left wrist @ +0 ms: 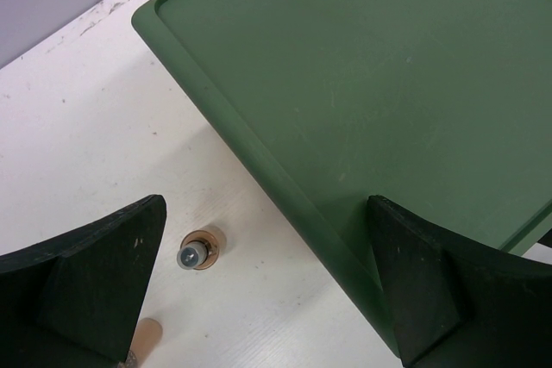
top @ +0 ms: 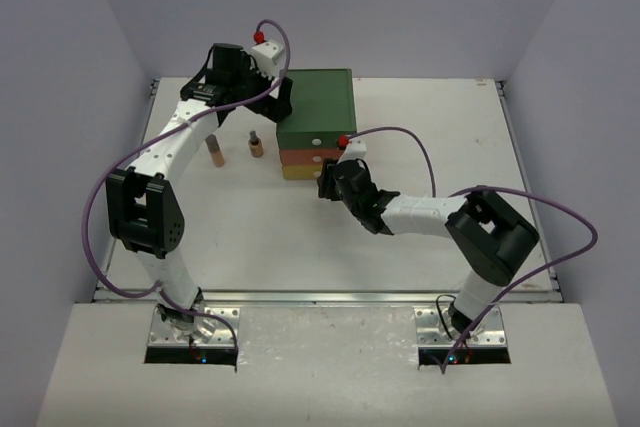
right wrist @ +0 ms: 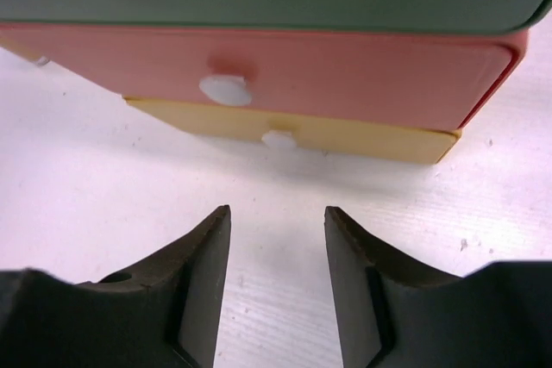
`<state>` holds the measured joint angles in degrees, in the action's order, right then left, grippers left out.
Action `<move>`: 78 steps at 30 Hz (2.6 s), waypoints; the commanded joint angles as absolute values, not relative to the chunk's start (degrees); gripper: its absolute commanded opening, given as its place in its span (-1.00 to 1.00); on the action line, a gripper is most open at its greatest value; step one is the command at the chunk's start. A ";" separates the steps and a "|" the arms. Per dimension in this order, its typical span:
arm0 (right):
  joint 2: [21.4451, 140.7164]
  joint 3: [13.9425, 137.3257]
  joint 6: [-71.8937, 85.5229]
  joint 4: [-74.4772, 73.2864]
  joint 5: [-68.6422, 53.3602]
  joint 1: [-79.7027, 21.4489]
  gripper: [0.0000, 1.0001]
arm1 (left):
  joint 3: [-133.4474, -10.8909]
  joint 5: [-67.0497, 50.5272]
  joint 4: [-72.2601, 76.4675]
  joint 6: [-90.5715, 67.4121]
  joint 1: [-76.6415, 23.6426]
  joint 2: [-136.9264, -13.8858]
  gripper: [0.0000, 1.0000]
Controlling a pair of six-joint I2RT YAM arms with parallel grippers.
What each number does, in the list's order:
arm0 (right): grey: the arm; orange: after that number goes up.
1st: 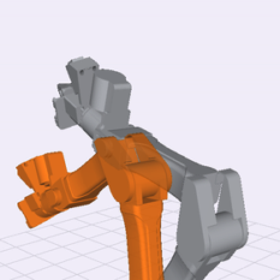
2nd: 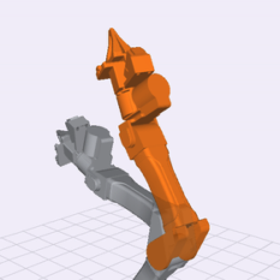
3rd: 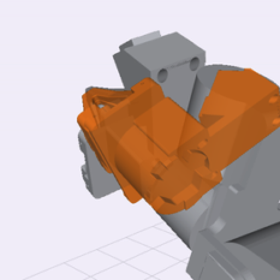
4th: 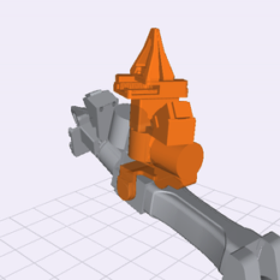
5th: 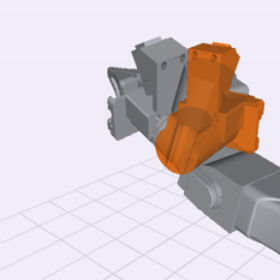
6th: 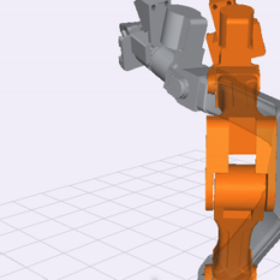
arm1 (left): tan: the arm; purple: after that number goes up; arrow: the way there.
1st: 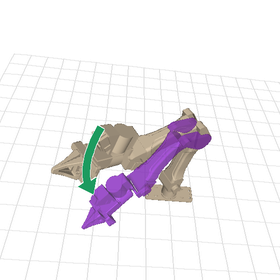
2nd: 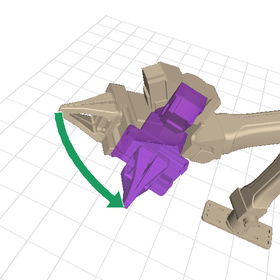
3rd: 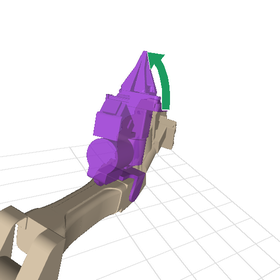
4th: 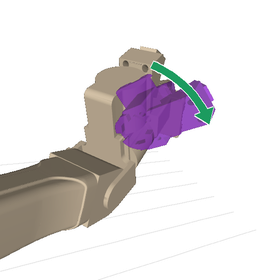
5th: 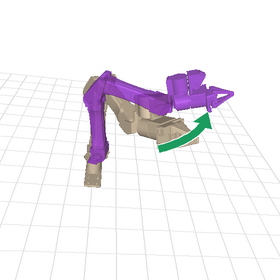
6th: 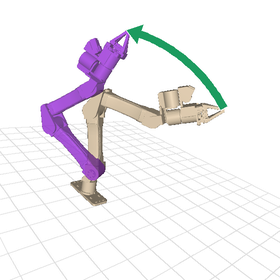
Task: Organize the makeup
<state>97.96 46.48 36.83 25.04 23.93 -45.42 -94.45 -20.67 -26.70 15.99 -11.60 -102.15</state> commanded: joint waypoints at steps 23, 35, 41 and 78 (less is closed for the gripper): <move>114.13 50.99 41.79 43.59 33.82 -46.33 0.00 | -94.57 -20.39 -27.33 15.37 -12.22 -102.30 1.00; 116.13 53.62 43.08 44.40 32.88 -46.05 -0.14 | -94.48 -20.58 -27.33 15.48 -12.22 -102.49 1.00; 116.72 53.34 42.10 47.73 33.46 -46.05 -0.17 | -94.48 -20.64 -27.60 15.82 -12.22 -102.64 1.00; 104.01 35.81 25.77 50.10 23.35 -49.86 -1.00 | -96.16 -19.77 -27.58 16.08 -12.22 -103.99 1.00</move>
